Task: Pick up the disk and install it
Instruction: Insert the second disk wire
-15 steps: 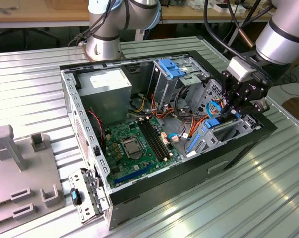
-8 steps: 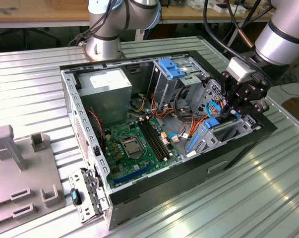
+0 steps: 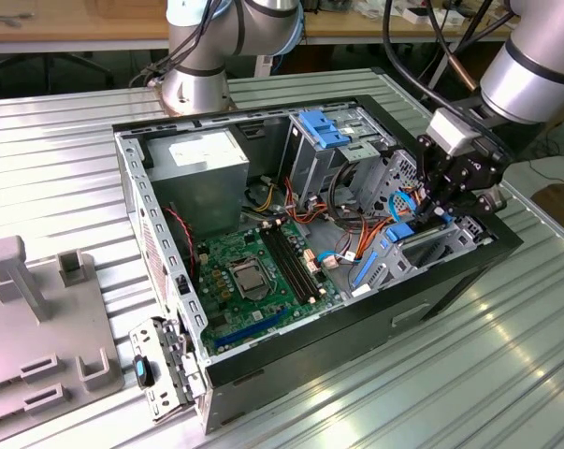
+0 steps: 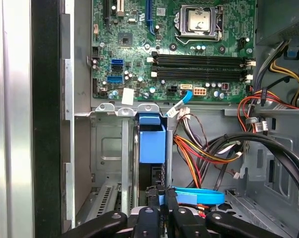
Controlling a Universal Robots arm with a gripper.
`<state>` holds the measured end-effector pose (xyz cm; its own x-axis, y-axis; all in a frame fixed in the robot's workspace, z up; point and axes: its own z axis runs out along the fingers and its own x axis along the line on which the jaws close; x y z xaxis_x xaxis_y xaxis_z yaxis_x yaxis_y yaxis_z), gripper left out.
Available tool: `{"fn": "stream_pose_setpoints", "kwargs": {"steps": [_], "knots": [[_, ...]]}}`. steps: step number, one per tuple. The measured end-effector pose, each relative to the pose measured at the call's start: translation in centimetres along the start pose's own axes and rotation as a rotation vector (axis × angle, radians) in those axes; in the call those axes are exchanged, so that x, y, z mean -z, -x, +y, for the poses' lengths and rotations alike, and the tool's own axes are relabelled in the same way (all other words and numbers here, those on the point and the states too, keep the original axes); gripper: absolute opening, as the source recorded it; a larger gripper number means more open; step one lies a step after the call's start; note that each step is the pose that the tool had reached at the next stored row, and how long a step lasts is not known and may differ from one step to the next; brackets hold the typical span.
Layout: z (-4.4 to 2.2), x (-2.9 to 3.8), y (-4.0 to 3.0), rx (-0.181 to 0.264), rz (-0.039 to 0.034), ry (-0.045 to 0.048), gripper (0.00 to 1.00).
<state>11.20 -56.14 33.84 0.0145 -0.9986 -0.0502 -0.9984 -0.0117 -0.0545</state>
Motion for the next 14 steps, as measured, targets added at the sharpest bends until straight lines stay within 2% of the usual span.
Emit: {"fn": "stream_pose_setpoints", "kwargs": {"steps": [1,2,3,4,5,7,8,11,14], "knots": [[0.00,0.00,0.00,0.000,0.0000,0.0000,0.16],[-0.02,0.26,0.01,0.000,-0.0004,0.0000,0.24],[-0.15,2.03,0.10,0.000,0.0000,-0.0001,0.24],[-0.23,3.11,0.17,0.000,0.0003,-0.0001,0.15],[-0.27,3.55,0.20,0.000,0.0004,-0.0001,0.11],[-0.28,3.83,0.21,0.000,0.0005,-0.0001,0.11],[-0.32,4.24,0.24,0.000,0.0007,0.0000,0.11],[-0.30,3.74,0.21,0.000,0.0004,0.0000,0.11],[-0.30,3.72,0.21,0.000,0.0007,0.0000,0.11]]}}
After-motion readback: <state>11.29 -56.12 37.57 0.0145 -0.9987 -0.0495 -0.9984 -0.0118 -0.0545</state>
